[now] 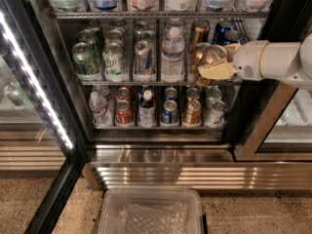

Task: Pick orange can from middle shelf of fridge

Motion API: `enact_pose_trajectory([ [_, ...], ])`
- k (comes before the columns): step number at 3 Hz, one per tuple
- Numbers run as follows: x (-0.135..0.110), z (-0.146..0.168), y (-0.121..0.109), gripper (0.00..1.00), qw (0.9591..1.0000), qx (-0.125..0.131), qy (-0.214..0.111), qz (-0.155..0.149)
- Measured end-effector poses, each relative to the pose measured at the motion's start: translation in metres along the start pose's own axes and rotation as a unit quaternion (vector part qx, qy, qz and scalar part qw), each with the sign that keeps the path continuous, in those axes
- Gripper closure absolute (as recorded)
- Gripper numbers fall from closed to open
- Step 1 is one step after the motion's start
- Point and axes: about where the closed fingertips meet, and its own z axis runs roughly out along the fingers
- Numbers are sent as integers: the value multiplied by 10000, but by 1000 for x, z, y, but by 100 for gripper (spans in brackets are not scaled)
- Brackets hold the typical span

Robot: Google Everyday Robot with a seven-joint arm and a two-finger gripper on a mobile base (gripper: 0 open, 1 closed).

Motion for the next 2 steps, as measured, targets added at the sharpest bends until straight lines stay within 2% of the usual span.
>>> enact_pose_trajectory([
  [1, -9, -9, 14, 100, 9992, -289, -146, 232],
  [2, -38, -48, 34, 100, 9902, -866, -687, 852],
])
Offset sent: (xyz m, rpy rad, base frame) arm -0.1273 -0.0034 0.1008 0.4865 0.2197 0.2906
